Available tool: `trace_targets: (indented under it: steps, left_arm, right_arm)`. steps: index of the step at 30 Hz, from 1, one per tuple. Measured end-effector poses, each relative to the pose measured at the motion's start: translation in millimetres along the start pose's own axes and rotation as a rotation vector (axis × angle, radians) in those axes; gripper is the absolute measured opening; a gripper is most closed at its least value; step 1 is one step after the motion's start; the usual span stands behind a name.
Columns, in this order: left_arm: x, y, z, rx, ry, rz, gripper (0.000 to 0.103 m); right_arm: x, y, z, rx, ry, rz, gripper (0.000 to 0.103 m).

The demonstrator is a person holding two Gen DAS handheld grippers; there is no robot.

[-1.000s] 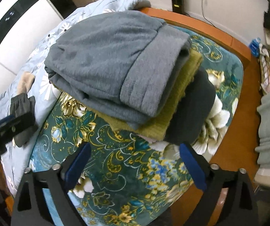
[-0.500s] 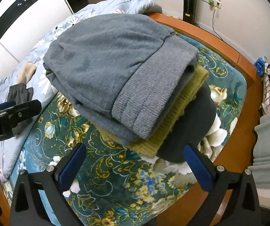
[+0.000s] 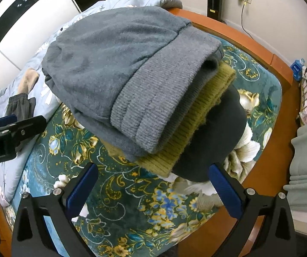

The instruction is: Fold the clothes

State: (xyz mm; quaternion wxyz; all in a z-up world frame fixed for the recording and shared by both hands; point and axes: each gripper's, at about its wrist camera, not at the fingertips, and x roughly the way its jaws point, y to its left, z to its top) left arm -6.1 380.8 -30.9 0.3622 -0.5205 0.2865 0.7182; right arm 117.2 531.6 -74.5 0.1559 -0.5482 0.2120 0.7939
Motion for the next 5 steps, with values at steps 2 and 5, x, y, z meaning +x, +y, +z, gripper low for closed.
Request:
trace_targets:
  steps: [2, 5]
  left_arm:
    - [-3.5, -1.9, -1.9, 0.009, -0.009, -0.002, 0.103]
    - [-7.0, -1.9, -4.2, 0.010, -0.015, -0.010, 0.103]
  right_arm:
    - [-0.3, 0.8, 0.0, -0.005, 0.002, -0.003, 0.103]
    - [-0.9, 3.7, 0.0, -0.016, 0.004, -0.011, 0.103]
